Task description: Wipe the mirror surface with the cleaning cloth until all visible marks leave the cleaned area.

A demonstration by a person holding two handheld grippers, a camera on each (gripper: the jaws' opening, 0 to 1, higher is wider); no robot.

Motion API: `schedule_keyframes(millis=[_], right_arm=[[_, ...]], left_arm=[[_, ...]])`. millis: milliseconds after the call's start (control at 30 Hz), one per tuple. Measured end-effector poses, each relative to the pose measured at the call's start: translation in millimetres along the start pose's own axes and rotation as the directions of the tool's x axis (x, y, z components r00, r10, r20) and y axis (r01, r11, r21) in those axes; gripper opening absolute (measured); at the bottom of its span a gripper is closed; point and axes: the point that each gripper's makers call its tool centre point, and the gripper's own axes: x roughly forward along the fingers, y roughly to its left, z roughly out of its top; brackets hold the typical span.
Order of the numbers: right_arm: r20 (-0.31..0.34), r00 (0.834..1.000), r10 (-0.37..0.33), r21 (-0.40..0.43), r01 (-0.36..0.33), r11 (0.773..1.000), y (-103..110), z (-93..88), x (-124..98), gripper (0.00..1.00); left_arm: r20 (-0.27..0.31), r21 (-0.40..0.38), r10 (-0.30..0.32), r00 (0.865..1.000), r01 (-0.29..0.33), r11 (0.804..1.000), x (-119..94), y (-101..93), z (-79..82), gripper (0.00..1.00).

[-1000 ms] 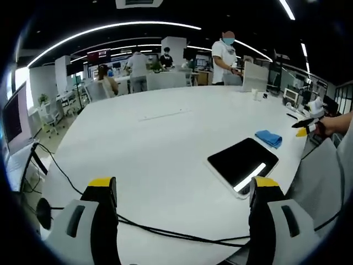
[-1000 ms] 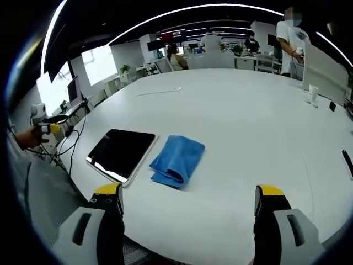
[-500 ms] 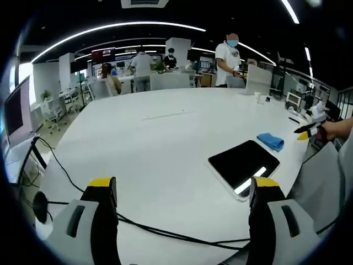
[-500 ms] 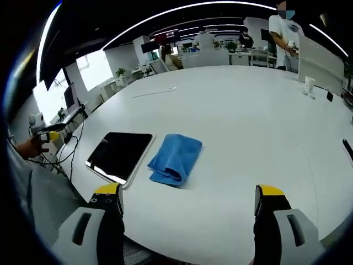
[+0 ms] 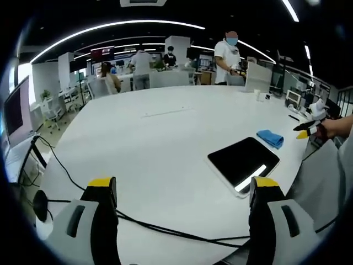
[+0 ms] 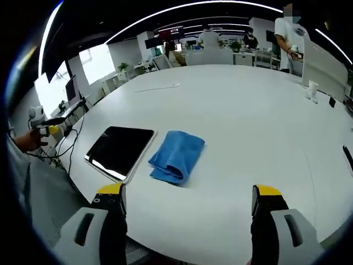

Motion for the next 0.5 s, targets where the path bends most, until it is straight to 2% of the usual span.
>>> schedule_keyframes(millis=[100, 333, 500], right_arm=[[0.001, 1.000, -0.008, -0.041, 0.008, 0.999, -2, 1.7, 1, 0.93], [0.002, 1.000, -0.010, -0.036, 0.010, 0.999, -4, 4.7, 6, 0.91], [0.031, 0.999, 0.009, -0.028, -0.008, 1.000, -1, 16.5, 6, 0.91]], left_arm=[[0.001, -0.003, 0.000, 1.000, 0.000, 1.000, 0, -1.0, 0.8, 0.99], [0.013, -0.001, 0.006, 1.000, -0.006, 1.000, 3, -0.7, 8.6, 0.99], [0.002, 0.005, 0.013, 1.000, -0.013, 1.000, 3, 2.7, 4.9, 0.99]])
